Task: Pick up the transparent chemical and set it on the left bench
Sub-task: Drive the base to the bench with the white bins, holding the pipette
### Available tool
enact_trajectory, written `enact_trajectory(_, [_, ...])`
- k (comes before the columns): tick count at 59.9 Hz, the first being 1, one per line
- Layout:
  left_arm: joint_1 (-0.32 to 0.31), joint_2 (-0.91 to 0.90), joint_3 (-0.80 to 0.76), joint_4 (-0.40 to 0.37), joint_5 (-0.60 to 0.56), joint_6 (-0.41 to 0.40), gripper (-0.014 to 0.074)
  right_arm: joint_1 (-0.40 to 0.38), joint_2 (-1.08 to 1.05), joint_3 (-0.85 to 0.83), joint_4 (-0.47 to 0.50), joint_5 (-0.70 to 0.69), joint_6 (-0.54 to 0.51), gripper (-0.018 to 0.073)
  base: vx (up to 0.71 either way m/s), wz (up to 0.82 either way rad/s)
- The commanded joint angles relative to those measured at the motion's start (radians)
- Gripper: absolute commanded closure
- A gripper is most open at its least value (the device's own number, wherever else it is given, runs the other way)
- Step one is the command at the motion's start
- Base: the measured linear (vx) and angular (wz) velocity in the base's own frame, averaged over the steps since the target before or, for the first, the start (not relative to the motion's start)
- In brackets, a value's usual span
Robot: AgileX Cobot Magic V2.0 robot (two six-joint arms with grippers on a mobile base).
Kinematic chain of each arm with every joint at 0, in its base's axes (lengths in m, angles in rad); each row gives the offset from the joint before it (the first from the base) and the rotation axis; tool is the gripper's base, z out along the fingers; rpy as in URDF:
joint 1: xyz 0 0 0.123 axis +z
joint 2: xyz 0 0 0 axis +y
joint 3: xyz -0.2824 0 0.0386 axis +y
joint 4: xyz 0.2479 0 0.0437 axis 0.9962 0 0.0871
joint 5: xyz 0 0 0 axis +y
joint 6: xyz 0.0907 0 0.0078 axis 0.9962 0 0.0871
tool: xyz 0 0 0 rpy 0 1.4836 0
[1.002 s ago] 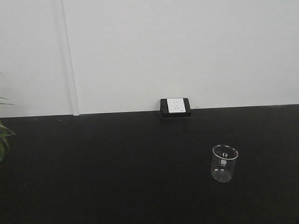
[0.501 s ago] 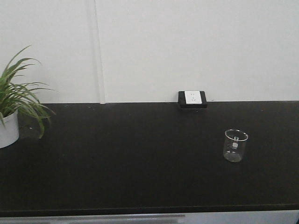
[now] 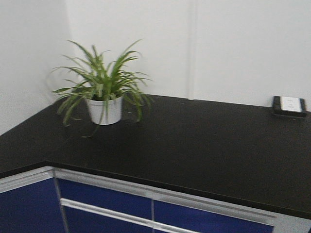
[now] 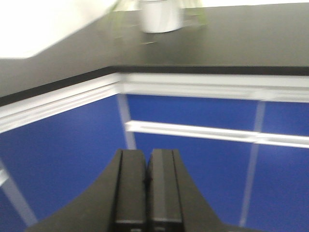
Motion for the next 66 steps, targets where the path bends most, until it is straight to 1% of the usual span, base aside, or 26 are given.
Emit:
enact_trajectory(1, [-0.002, -0.019, 0.016, -0.001, -0.078, -0.008, 0.06, 0.002, 0.005, -0.03, 0.005, -0.073, -0.001, 0.0562, -0.17, 0.86])
enact_trajectory(29, [-0.002, -0.019, 0.016, -0.001, -0.078, -0.008, 0.06, 0.002, 0.005, -0.03, 0.005, -0.073, -0.001, 0.0562, -0.15, 0.9])
enact_trajectory(66, [-0.002, -0.019, 0.016, -0.001, -0.078, -0.008, 0.06, 0.002, 0.005, -0.03, 0.005, -0.074, -0.001, 0.0562, -0.05, 0.88])
